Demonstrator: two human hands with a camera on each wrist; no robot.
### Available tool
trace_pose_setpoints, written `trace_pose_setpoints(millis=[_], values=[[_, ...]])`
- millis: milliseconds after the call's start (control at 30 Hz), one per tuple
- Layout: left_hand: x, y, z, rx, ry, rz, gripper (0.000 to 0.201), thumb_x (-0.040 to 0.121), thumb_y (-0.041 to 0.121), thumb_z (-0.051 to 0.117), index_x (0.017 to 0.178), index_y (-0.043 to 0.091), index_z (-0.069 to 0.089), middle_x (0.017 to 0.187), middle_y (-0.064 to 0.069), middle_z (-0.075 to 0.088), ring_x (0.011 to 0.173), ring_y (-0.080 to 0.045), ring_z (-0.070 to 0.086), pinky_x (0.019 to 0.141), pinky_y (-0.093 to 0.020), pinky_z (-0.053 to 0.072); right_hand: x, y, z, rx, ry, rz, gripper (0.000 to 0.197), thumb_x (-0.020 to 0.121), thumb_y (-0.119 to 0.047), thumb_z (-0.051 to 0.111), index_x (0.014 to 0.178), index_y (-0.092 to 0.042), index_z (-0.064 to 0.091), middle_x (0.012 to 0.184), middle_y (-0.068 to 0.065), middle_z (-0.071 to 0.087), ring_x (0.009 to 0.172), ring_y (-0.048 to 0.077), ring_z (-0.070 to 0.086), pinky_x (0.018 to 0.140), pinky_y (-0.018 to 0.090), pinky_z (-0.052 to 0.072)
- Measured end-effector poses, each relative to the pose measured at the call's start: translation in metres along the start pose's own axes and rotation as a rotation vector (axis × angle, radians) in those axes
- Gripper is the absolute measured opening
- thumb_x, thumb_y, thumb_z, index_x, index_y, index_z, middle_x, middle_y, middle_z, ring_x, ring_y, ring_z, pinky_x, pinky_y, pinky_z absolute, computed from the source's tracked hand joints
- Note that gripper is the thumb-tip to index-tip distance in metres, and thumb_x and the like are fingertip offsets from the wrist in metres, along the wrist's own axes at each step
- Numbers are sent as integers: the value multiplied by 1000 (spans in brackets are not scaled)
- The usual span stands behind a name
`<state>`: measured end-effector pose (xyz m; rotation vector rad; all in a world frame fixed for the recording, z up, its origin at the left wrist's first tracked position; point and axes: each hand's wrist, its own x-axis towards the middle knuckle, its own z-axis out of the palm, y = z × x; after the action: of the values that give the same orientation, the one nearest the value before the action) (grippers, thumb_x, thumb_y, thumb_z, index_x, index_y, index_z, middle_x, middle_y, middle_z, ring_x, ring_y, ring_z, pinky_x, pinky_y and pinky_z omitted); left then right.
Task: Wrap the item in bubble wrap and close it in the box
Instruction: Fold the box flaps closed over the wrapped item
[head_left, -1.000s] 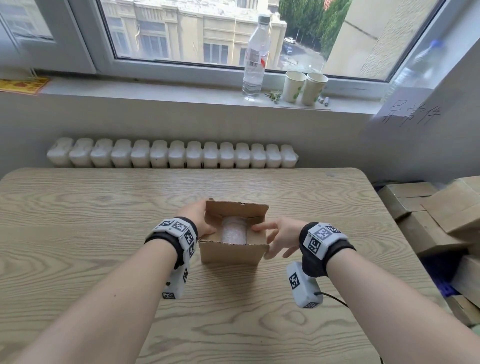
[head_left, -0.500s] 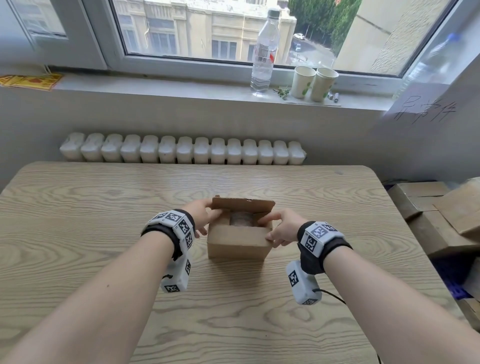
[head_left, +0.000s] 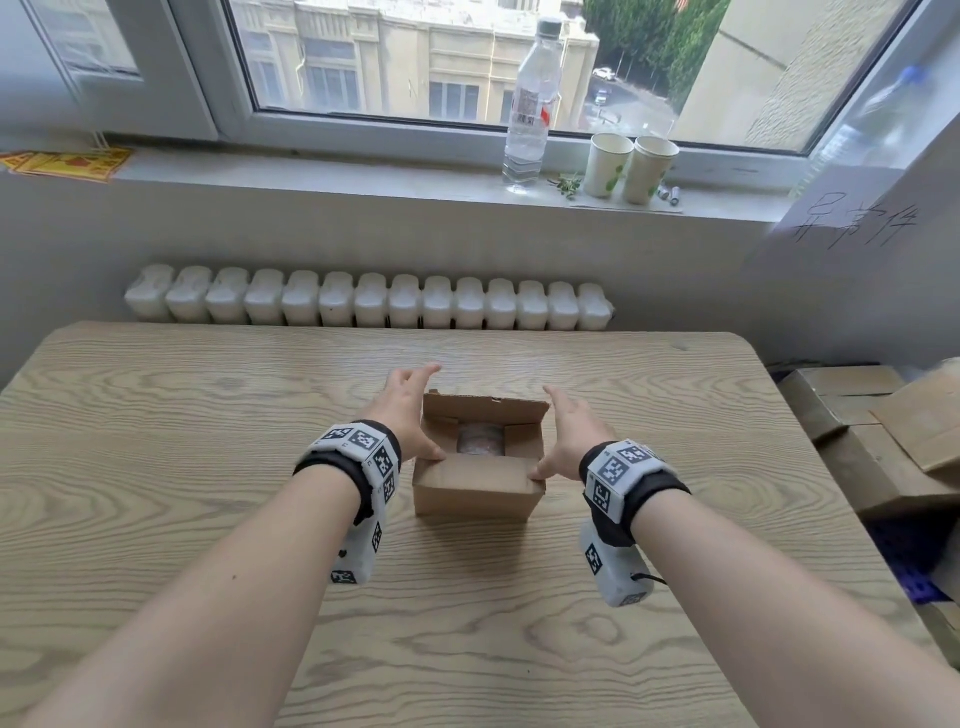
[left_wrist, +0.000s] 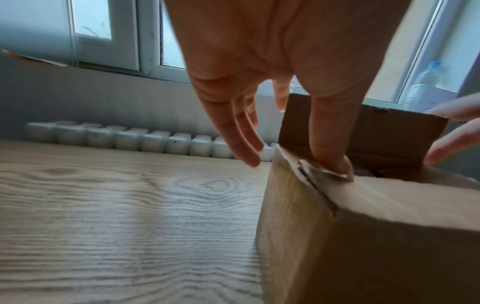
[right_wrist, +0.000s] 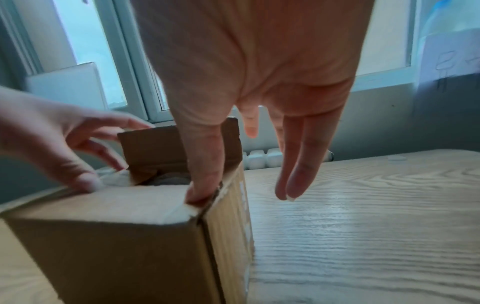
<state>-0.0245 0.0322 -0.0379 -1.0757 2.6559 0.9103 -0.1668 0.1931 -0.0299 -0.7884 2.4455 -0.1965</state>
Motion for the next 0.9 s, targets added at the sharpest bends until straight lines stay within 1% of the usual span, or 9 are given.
trace_pose_setpoints(millis=[100,200,267,400,500,600,667,800,900], values=[[-4,6,-1,66,53,50,93,60,23,88,135,32,34,137,0,31,125,-20,40,99,-37,45,-4,-3,1,-51,-6,-110,109,65,-17,84,145,-40,14,149,6,27,127,31,47,100,46,47],[-7,10,-1,133,74,54,59,62,27,86,106,25,47,115,2,37,113,-18,41,88,-32,44,-10,-11,2,-110,-6,-224,82,65,0,75,128,-32,33,146,5,23,116,29,52,87,41,53],[-7,7,-2,152,42,34,44,66,30,83,94,25,50,106,3,38,111,-18,41,90,-33,43,-11,-13,3,-129,-28,-218,66,67,6,69,116,-28,40,145,5,25,112,30,53,85,42,53],[-9,0,-2,181,-30,27,25,74,38,76,87,26,58,99,3,44,108,-20,47,92,-32,41,-8,-11,4,-145,-55,-223,53,68,1,71,110,-26,52,145,4,32,119,27,50,87,35,49],[-9,-2,0,155,-62,6,22,78,39,73,82,24,57,96,1,52,98,-18,55,81,-28,43,-7,-7,5,-103,-52,-198,48,69,-4,73,108,-28,58,120,1,51,110,22,54,82,34,50],[-8,-2,4,69,-101,-39,25,82,37,70,84,20,52,90,2,54,85,-17,52,75,-30,47,-7,-2,10,52,-90,-124,42,74,-1,63,102,-32,56,89,3,60,80,25,66,73,38,60],[-8,1,8,29,-121,-62,27,86,37,66,85,18,46,84,4,51,83,-19,53,78,-34,51,-8,0,13,156,-125,-103,35,80,-2,54,100,-31,54,79,5,62,63,28,67,68,42,62],[-5,6,10,19,-117,-74,25,90,35,60,85,17,43,90,0,54,83,-23,57,77,-35,52,-6,2,14,211,-101,-113,30,84,-7,51,97,-34,55,85,3,61,67,30,73,68,43,62],[-1,5,9,-68,-146,-105,28,90,33,60,75,20,40,82,0,55,81,-32,70,71,-43,61,-4,2,15,218,-53,-118,30,85,-11,52,97,-37,56,99,6,64,74,30,73,73,43,61]])
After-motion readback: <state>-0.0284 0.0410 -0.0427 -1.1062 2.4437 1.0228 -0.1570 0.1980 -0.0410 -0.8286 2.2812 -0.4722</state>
